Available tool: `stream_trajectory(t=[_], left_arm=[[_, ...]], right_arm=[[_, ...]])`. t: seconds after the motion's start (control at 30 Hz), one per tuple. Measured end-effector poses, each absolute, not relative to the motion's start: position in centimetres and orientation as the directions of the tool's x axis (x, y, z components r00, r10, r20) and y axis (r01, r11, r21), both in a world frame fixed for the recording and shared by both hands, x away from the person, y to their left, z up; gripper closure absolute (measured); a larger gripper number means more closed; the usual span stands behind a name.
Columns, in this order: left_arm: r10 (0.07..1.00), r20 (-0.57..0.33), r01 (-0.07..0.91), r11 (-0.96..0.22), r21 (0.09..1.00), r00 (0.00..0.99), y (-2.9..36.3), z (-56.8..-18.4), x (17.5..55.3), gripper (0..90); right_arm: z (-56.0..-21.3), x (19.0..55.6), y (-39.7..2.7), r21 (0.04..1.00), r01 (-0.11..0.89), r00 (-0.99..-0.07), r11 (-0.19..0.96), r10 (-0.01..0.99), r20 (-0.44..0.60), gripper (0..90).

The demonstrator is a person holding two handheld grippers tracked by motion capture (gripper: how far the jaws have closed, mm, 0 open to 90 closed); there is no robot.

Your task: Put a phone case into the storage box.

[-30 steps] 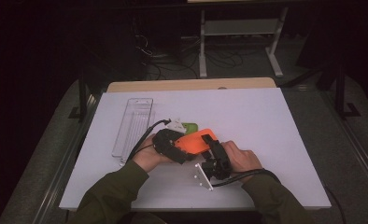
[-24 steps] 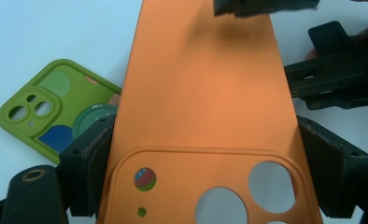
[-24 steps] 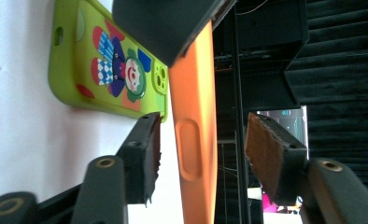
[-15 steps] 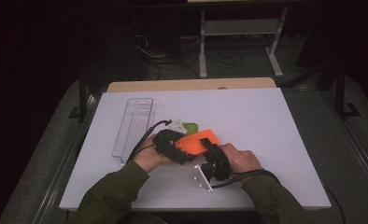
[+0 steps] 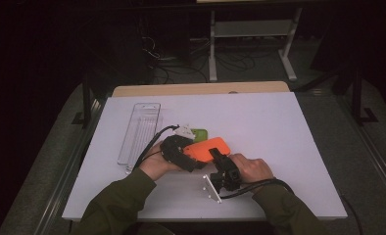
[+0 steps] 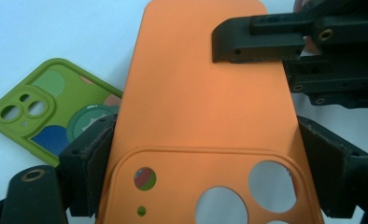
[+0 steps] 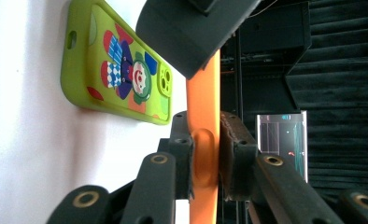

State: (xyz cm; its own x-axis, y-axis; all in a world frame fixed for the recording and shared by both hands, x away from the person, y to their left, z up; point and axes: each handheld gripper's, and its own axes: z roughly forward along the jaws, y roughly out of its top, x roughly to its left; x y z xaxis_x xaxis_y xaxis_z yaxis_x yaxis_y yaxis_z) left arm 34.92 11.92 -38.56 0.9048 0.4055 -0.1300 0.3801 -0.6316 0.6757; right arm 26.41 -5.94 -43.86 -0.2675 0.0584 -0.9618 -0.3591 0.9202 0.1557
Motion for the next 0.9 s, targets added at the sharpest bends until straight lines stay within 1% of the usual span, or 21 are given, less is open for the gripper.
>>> stream_trajectory(t=[0.03, 0.27, 0.33, 0.4, 0.47, 0.6, 0.63, 0.87, 0.9], left_arm=[[0.417, -0.154, 0.401, -0.608, 0.685, 0.896, 11.9, -38.6, 34.9, 15.0], [0.408, -0.155, 0.392, -0.599, 0.698, 0.900, 12.0, -38.6, 34.9, 14.2], [0.406, -0.145, 0.380, -0.590, 0.713, 0.902, 12.1, -38.5, 34.8, 14.1], [0.413, -0.116, 0.362, -0.590, 0.722, 0.903, 12.2, -38.4, 34.7, 13.5], [0.408, -0.133, 0.369, -0.580, 0.727, 0.903, 12.3, -38.4, 34.8, 11.3], [0.412, -0.136, 0.370, -0.568, 0.735, 0.901, 12.6, -38.2, 34.9, 1.8], [0.403, -0.125, 0.358, -0.579, 0.733, 0.907, 12.7, -38.1, 35.0, 1.8], [0.397, -0.154, 0.368, -0.549, 0.750, 0.905, 13.3, -37.5, 34.9, 0.0], [0.392, -0.137, 0.355, -0.562, 0.747, 0.910, 13.4, -37.4, 35.0, 0.0]], right_arm=[[-43.9, 26.4, -5.9, 0.152, -0.357, -0.264, 0.922, 0.057, -0.963, 78.4], [-43.8, 26.3, -5.8, 0.148, -0.353, -0.248, 0.924, 0.060, -0.967, 80.3], [-43.7, 26.3, -5.9, 0.149, -0.354, -0.246, 0.923, 0.062, -0.967, 80.4], [-43.6, 26.3, -5.9, 0.155, -0.353, -0.252, 0.923, 0.066, -0.966, 81.1], [-43.5, 26.3, -5.9, 0.152, -0.345, -0.257, 0.926, 0.062, -0.964, 81.2], [-43.5, 26.4, -6.0, 0.163, -0.334, -0.271, 0.929, 0.071, -0.960, 81.1], [-43.5, 26.4, -6.0, 0.163, -0.334, -0.271, 0.929, 0.071, -0.960, 81.1], [-43.5, 26.8, -6.2, 0.186, -0.313, -0.288, 0.931, 0.094, -0.953, 80.8], [-43.4, 26.9, -6.3, 0.196, -0.309, -0.295, 0.931, 0.102, -0.950, 80.7]])
